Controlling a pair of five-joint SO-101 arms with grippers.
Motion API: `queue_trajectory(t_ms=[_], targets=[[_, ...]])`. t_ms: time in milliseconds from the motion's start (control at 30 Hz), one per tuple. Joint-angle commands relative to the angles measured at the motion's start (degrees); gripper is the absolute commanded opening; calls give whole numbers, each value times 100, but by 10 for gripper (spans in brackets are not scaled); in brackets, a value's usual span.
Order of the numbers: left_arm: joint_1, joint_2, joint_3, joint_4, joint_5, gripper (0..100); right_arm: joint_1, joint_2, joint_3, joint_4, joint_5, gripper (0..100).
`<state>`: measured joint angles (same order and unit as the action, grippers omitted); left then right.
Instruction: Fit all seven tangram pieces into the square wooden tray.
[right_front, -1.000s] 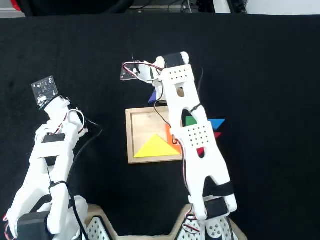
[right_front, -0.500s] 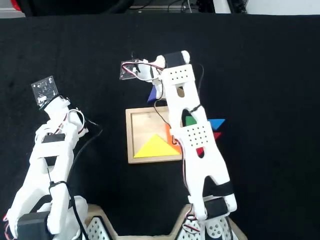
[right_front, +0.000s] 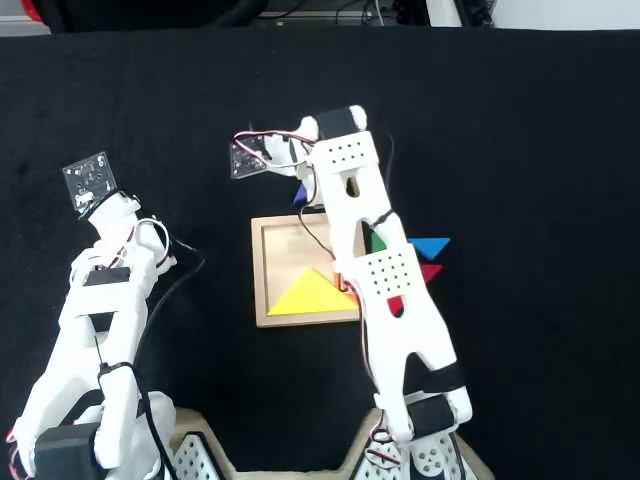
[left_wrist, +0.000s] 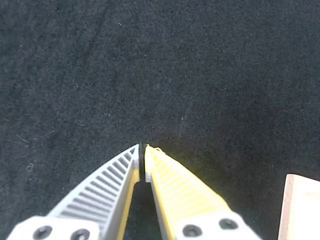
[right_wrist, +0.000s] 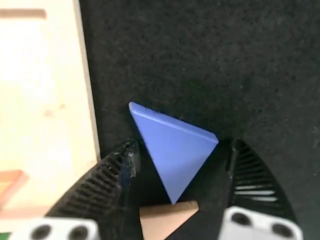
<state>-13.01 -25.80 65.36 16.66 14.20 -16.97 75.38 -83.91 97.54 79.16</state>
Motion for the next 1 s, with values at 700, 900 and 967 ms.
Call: queue_trajectory(t_ms=[700,900,967], targets=[[84,-176,-31,-97,-53,33,-132,-92,268,-123,571,208],[84,-176,-31,-97,-53,33,0,-84,268,-352,554,159],[84,-176,-31,-97,-53,33,44,-84,268,-378,545,159]])
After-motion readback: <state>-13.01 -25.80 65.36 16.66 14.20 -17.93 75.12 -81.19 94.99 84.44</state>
